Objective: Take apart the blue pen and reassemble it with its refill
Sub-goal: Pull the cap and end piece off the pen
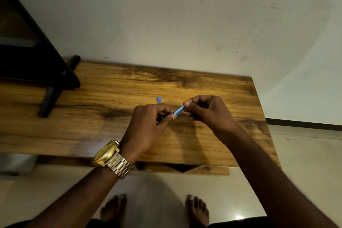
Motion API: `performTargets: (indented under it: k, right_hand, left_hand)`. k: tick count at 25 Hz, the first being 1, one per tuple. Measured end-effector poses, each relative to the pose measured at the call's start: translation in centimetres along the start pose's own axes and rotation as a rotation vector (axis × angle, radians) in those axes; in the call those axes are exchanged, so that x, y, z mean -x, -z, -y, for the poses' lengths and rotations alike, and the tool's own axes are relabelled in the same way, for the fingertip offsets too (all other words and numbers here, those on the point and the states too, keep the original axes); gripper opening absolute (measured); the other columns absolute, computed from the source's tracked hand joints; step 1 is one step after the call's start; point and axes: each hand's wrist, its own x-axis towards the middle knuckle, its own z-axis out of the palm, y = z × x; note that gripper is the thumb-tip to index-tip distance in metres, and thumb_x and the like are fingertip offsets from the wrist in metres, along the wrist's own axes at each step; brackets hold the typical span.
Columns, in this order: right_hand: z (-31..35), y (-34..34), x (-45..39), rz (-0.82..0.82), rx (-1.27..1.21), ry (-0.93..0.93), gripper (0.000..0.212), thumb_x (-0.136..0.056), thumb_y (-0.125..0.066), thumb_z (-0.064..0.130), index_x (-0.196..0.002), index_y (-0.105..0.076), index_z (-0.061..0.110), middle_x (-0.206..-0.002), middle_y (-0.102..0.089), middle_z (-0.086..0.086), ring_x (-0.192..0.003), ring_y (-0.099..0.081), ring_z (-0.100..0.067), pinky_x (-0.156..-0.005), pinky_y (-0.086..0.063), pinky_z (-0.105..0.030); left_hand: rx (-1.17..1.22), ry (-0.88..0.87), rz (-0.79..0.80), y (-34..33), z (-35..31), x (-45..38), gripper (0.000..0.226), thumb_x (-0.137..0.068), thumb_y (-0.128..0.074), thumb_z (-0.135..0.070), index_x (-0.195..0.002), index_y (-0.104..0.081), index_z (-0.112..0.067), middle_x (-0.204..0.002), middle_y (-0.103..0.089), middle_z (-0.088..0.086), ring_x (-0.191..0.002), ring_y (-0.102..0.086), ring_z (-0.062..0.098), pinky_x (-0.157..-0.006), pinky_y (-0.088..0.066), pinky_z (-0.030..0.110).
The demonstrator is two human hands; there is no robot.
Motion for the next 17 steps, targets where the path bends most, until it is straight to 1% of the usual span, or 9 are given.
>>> performTargets:
  k: [2,5,7,8,10,11,12,14,17]
  right_hand:
    - [0.0,0.5,-0.3,-0.053,-0.07,0.002,0.009,-0.101,-0.074,0.011,-0.101,-0.08,0.004,-0.082,-0.08,-0.004,-0.076,-0.074,-0.013,-0.073,-0.062,-0.025]
    - [-0.1,2.1,-0.7,-0.247,-0.205,0.024,0.009,-0.101,-0.075,0.01,-0.099,-0.079,0.002,-0.084,-0.08,-0.006,-0.08,-0.076,-0.019,-0.077,-0.064,-0.028]
    - [-0.8,2.1,-0.9,-0.3,-0.051,0.027,0.005,-0.097,-0.08,0.011,-0.097,-0.08,0.005,-0.087,-0.083,-0.008,-0.084,-0.081,-0.02,-0.079,-0.066,-0.029]
    - [-1.3,1.7,-1.0,-0.313,0.095,0.032,0.004,-0.094,-0.083,0.013,-0.096,-0.081,0.01,-0.086,-0.084,-0.005,-0.083,-0.082,-0.014,-0.078,-0.066,-0.026]
    - [-2.5,0.6,-1.4,-0.327,0.448,0.1,0.005,-0.092,-0.087,0.019,-0.093,-0.082,0.019,-0.08,-0.08,0.008,-0.079,-0.076,0.005,-0.072,-0.057,-0.009]
    - [-2.9,0.0,-1.5,-0.33,0.581,0.143,0.005,-0.091,-0.087,0.022,-0.093,-0.082,0.022,-0.079,-0.076,0.015,-0.078,-0.071,0.013,-0.068,-0.052,-0.004]
    - [-3.4,-0.3,-1.5,-0.33,0.652,0.175,0.006,-0.09,-0.088,0.023,-0.094,-0.083,0.023,-0.078,-0.071,0.02,-0.077,-0.068,0.015,-0.066,-0.047,-0.001]
    - [-4.1,-0.5,-1.3,-0.329,0.695,0.192,0.009,-0.089,-0.089,0.024,-0.096,-0.085,0.019,-0.078,-0.07,0.018,-0.069,-0.066,0.007,-0.064,-0.045,-0.001]
    - [-3.5,-0.1,-1.0,-0.342,0.699,0.177,0.014,-0.091,-0.087,0.026,-0.104,-0.084,0.02,-0.086,-0.075,0.011,-0.074,-0.066,0.003,-0.067,-0.053,-0.009]
  left_hand:
    - [-0.02,0.005,-0.001,-0.1,0.1,-0.1,0.013,-0.096,-0.079,-0.036,-0.108,-0.083,-0.032,-0.092,-0.079,-0.018,-0.08,-0.07,-0.007,-0.066,-0.049,0.008]
    - [0.027,0.046,-0.055,0.1,0.5,-0.4,0.007,-0.096,-0.08,-0.035,-0.101,-0.083,-0.034,-0.086,-0.077,-0.02,-0.082,-0.071,-0.009,-0.065,-0.049,0.005]
    - [0.068,0.08,-0.086,0.2,0.6,-0.6,0.004,-0.095,-0.081,-0.035,-0.098,-0.083,-0.035,-0.083,-0.077,-0.02,-0.084,-0.071,-0.01,-0.064,-0.048,0.003]
    - [0.072,0.088,-0.092,0.1,0.6,-0.6,0.003,-0.095,-0.081,-0.036,-0.097,-0.084,-0.034,-0.081,-0.077,-0.02,-0.083,-0.071,-0.011,-0.062,-0.047,0.002]
    - [0.078,0.099,-0.093,-0.1,0.7,-0.7,0.006,-0.094,-0.081,-0.038,-0.096,-0.084,-0.033,-0.08,-0.076,-0.02,-0.081,-0.071,-0.012,-0.061,-0.047,0.002]
    - [0.086,0.108,-0.093,-0.2,0.8,-0.7,0.008,-0.094,-0.081,-0.039,-0.097,-0.084,-0.032,-0.08,-0.077,-0.019,-0.08,-0.071,-0.012,-0.061,-0.047,0.002]
    - [0.095,0.118,-0.089,-0.3,0.9,-0.6,0.01,-0.095,-0.08,-0.039,-0.097,-0.085,-0.031,-0.081,-0.077,-0.018,-0.08,-0.071,-0.012,-0.061,-0.048,0.002]
    - [0.111,0.14,-0.074,-0.5,1.1,-0.6,0.012,-0.095,-0.08,-0.04,-0.098,-0.086,-0.029,-0.083,-0.079,-0.017,-0.081,-0.071,-0.012,-0.063,-0.049,0.003]
    - [0.155,0.164,-0.052,-0.6,1.1,-0.5,0.013,-0.095,-0.08,-0.04,-0.098,-0.085,-0.028,-0.084,-0.079,-0.018,-0.083,-0.071,-0.013,-0.063,-0.05,0.003]
